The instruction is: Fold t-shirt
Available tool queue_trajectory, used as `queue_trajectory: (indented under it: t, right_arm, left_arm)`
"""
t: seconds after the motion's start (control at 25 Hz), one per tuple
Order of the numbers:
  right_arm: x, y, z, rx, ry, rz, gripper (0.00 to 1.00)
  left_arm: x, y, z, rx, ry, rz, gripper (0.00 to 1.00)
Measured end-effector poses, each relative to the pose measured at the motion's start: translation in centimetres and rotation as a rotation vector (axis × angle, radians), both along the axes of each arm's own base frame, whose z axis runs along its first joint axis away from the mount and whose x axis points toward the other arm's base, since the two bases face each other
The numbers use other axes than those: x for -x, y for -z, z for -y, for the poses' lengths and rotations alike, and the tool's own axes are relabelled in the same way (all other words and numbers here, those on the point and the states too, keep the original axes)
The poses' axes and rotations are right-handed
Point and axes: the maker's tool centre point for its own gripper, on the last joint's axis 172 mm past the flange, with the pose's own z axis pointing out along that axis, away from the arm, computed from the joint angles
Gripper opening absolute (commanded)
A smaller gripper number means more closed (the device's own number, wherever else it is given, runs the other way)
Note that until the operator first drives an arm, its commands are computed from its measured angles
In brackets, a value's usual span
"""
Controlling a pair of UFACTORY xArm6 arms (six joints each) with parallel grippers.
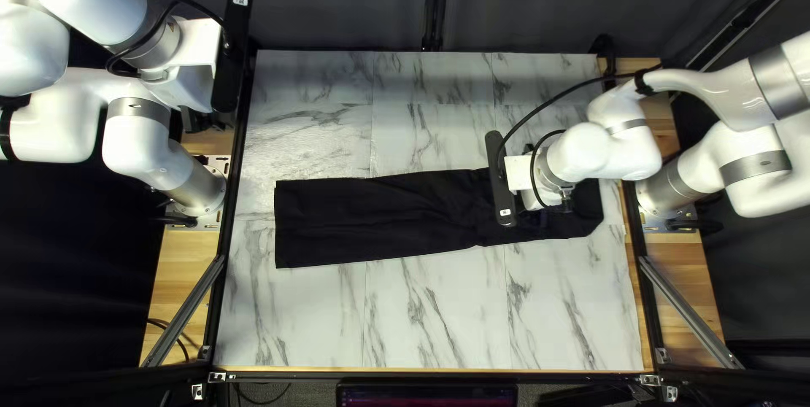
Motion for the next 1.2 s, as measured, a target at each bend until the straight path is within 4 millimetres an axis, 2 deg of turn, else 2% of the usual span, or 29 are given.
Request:
queue_trajectory:
  t: [0.12, 0.24, 0.56, 0.64, 1.0, 1.08, 1.2]
  right_arm:
    - [-0.4, -1.6, 0.0, -0.011, -0.025, 0.031, 1.00]
    - [0.2, -3.4, 0.0, -0.041, -0.047, 0.050, 1.00]
    - [3.7, -10.9, -0.4, -0.108, -0.037, 0.093, 1.00]
    - [4.1, -11.7, -0.5, -0.115, -0.027, 0.099, 1.00]
    - [4.3, -12.0, -0.3, -0.118, -0.031, 0.102, 1.00]
    - [4.8, -13.3, 0.1, -0.124, -0.033, 0.108, 1.00]
    - [5.4, -17.0, 0.4, -0.122, -0.018, 0.118, 1.00]
  left_arm:
    - [0.0, 0.0, 0.0, 0.000, 0.000, 0.000, 1.00]
    - [0.0, 0.0, 0.0, 0.000, 0.000, 0.000, 1.00]
    - [0.0, 0.0, 0.0, 0.000, 0.000, 0.000, 1.00]
    - [0.0, 0.0, 0.0, 0.000, 0.000, 0.000, 1.00]
    - [0.0, 0.0, 0.0, 0.000, 0.000, 0.000, 1.00]
    - [0.0, 0.0, 0.0, 0.000, 0.000, 0.000, 1.00]
    - [0.0, 0.0, 0.0, 0.000, 0.000, 0.000, 1.00]
